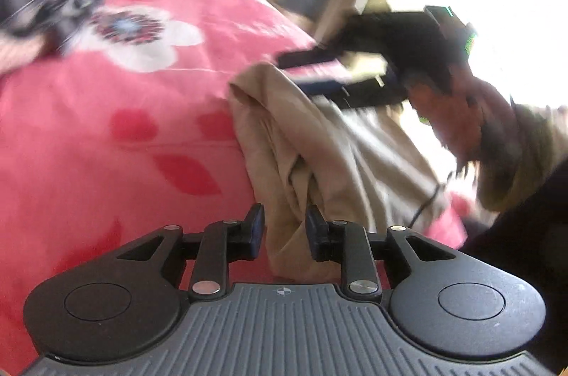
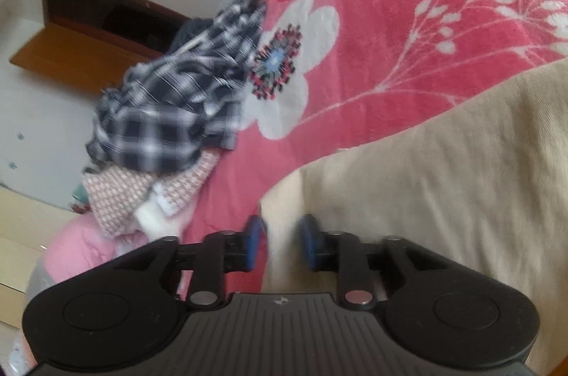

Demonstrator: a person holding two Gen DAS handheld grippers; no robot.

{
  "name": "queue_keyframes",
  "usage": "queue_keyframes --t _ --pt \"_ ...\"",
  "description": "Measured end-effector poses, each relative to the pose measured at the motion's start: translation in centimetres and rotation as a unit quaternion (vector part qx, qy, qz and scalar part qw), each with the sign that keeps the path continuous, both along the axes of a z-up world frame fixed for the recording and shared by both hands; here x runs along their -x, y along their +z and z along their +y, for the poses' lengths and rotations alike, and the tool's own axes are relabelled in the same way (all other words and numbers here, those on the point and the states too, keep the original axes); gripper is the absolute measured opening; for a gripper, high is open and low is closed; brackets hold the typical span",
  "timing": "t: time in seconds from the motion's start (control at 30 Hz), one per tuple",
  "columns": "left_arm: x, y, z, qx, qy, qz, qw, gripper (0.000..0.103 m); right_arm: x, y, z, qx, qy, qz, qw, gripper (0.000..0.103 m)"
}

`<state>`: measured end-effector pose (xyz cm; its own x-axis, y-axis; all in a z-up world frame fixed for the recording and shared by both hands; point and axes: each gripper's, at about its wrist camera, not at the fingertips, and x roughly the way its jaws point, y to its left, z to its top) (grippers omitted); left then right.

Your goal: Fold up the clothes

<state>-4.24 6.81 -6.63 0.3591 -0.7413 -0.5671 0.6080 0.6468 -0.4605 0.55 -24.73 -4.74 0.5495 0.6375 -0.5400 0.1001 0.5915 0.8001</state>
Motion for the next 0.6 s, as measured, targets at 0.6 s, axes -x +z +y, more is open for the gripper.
queue_keyframes --t 0.6 --pt "-0.8 -1.4 -5.2 0.078 0.041 0.074 0.9934 0.016 7.8 4.4 -0.5 0.112 -0.005 -0.074 0.991 0.02"
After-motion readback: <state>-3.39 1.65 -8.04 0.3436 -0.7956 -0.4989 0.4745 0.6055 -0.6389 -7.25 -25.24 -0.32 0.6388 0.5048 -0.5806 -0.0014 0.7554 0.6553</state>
